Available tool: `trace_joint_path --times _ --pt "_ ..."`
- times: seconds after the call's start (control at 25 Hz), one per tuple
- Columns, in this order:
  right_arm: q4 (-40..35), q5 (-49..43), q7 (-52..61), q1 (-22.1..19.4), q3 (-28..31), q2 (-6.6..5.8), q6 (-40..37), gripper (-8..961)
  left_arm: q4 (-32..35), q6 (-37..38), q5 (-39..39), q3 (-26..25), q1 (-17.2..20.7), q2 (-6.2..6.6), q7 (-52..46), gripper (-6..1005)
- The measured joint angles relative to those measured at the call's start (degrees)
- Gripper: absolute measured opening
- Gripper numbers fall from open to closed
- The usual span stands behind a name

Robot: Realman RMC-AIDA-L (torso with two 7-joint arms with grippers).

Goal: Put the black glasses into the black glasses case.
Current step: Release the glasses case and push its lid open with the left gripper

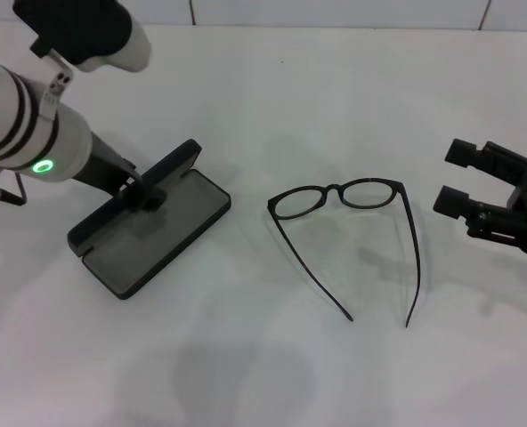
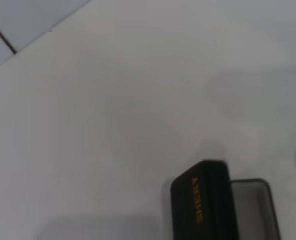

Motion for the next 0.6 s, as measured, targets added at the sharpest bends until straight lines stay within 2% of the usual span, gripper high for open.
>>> trace_joint_path --times 0.2,0.6 --pt "0.20 0.00 -0.75 -0.14 0.10 0.29 0.05 871 -2.93 -1.85 1.97 1.31 -0.54 -0.17 -1.11 426" --pt "1.55 0.09 -1.35 0.21 0.35 0.64 0.02 871 -3.06 -2.27 2.20 4.53 -0.55 -0.06 -1.92 380"
